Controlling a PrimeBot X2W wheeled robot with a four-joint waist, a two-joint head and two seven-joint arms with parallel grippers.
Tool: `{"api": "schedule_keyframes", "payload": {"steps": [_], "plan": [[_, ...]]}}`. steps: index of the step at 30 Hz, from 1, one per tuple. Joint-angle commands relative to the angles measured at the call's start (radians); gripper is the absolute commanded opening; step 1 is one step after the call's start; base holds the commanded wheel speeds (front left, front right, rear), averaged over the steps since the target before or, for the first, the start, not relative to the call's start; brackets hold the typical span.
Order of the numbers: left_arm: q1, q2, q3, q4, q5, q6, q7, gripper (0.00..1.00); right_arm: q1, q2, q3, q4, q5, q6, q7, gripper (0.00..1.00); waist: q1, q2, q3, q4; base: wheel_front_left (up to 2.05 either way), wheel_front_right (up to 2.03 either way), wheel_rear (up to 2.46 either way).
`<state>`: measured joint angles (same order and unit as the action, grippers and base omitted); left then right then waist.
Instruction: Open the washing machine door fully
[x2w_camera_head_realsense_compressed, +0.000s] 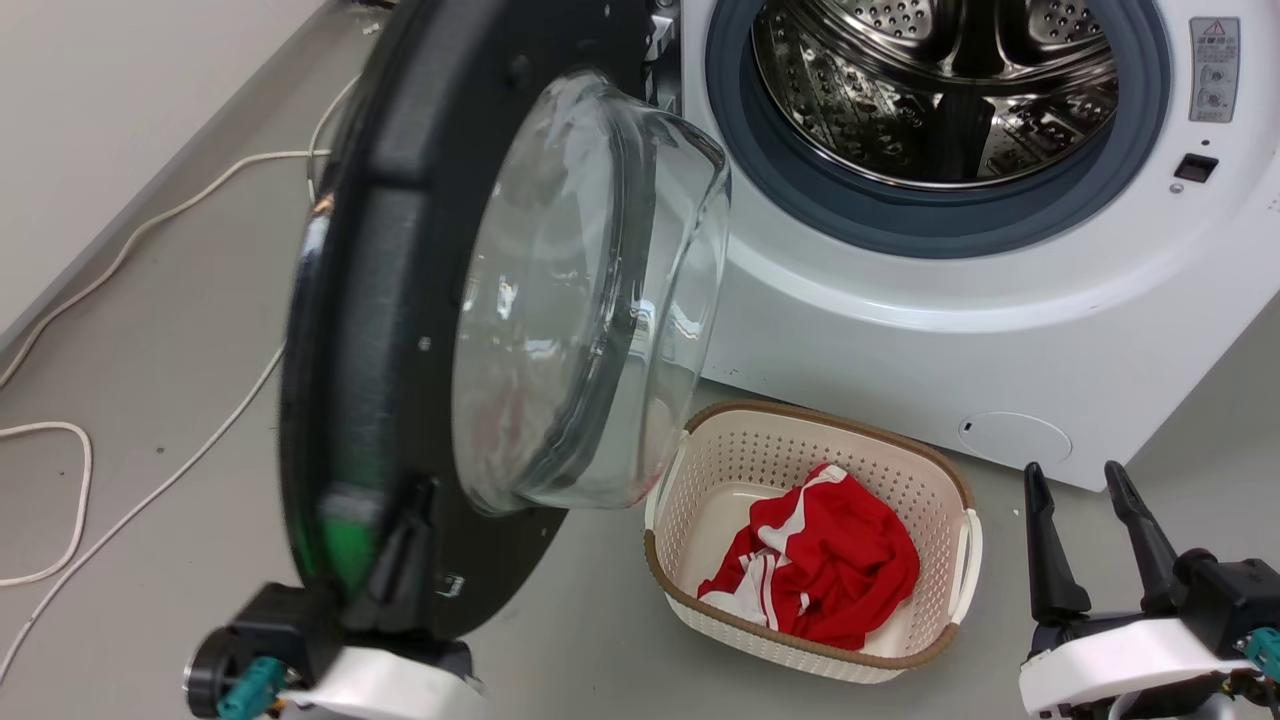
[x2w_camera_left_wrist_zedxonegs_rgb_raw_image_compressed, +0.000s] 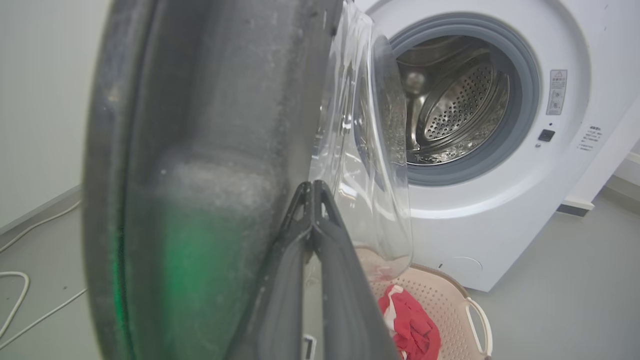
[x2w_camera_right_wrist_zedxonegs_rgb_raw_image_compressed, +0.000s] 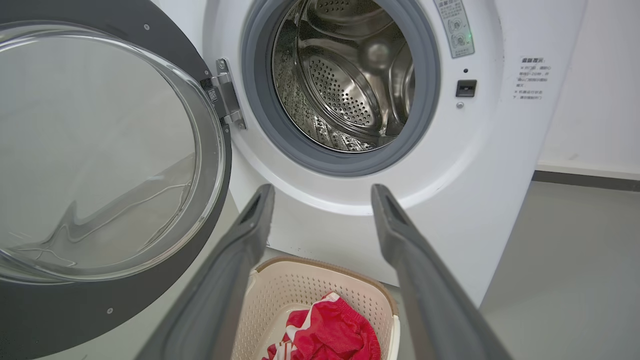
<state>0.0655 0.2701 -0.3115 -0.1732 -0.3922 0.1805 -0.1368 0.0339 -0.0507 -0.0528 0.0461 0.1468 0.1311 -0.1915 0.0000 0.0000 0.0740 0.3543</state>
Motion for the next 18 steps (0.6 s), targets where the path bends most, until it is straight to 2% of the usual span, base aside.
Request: {"api": "schedule_keyframes", "payload": {"steps": [1, 8, 18], "plan": [[-0.029, 0.010, 0.027, 0.015, -0.009, 0.003, -0.015, 0.00, -0.015, 0.001, -0.002, -0.006, -0.007, -0.001, 0.002, 1.00, 0.0000, 0.0000, 0.007, -0.002, 0.00, 0.00, 0.00], [-0.104, 0.045, 0.151, 0.109, -0.058, 0.007, -0.074, 0.00, -0.024, 0.001, -0.010, -0.031, -0.020, -0.001, 0.024, 1.00, 0.0000, 0.0000, 0.038, -0.015, 0.00, 0.00, 0.00], [-0.225, 0.096, 0.283, 0.286, -0.113, -0.036, -0.118, 0.00, -0.040, 0.001, -0.021, -0.061, -0.034, -0.001, 0.041, 1.00, 0.0000, 0.0000, 0.085, -0.023, 0.00, 0.00, 0.00]]}}
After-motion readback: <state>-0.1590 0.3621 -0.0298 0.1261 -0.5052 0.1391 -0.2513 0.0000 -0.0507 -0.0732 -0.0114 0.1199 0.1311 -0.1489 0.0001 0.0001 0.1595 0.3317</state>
